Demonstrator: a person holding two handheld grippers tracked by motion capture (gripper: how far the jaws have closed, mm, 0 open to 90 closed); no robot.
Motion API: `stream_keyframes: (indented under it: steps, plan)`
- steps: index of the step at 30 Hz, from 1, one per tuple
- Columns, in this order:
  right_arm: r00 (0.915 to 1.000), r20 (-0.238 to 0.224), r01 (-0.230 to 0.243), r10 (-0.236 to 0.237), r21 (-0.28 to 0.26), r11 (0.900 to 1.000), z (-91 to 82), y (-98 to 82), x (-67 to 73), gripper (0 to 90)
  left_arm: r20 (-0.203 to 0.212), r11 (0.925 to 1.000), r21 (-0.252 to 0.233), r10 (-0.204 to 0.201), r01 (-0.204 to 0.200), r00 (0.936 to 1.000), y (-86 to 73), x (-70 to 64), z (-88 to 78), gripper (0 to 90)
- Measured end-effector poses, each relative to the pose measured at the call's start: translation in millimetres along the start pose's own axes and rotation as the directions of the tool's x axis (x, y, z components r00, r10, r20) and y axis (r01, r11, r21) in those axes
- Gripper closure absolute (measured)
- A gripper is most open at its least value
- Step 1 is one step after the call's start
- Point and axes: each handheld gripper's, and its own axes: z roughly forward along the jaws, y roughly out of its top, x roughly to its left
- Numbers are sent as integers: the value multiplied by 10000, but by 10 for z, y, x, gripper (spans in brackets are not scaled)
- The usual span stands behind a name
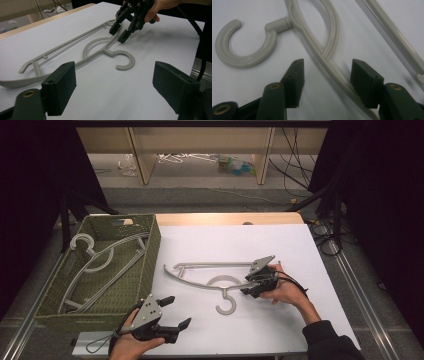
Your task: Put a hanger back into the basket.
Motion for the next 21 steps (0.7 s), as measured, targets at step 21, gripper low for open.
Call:
stream_keyframes:
  steps: [21]
  plan:
    - [9875,-987,1355,-1233,1286,9824,-62,88,135,709,-16,10000,-87,-39,39,10000,1,15,-1,200]
